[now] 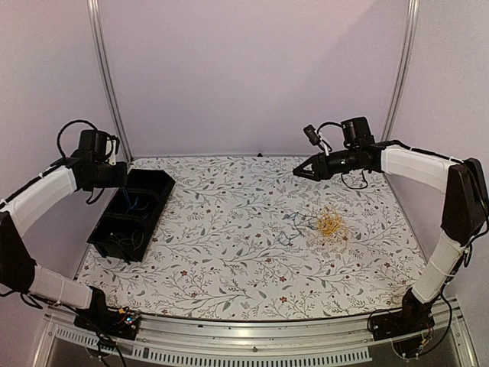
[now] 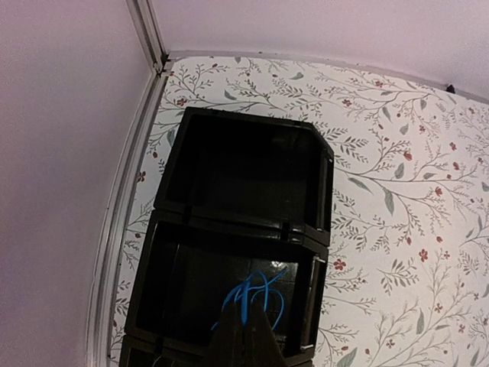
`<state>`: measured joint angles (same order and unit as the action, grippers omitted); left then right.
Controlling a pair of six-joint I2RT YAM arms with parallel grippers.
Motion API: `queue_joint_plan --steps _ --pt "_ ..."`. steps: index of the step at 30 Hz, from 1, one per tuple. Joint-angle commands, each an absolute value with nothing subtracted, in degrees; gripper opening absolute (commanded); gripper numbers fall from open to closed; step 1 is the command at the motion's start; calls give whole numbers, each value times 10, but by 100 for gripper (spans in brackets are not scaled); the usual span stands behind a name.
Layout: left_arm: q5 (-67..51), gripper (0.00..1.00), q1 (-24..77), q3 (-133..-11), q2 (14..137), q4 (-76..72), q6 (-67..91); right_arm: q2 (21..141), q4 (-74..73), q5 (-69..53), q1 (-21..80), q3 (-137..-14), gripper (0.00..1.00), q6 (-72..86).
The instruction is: Untangle the cables
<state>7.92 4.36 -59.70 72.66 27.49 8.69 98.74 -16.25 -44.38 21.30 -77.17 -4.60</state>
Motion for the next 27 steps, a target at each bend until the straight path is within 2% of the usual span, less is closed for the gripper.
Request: queue_joint_plan --steps 1,16,21,22,27 --pt "62 0 19 -573 774 250 81 965 -165 -431 212 -760 44 -61" --pt "4 0 7 -610 1002 253 106 963 -169 -418 211 -751 44 -73" --pt "-15 0 8 -630 1034 266 115 966 -168 -417 212 -751 44 -75" --pt "-15 3 8 -630 1033 267 118 966 -168 -417 212 -751 45 -75" --pt "-2 29 10 -641 1005 294 131 970 -170 -415 211 -756 45 -76"
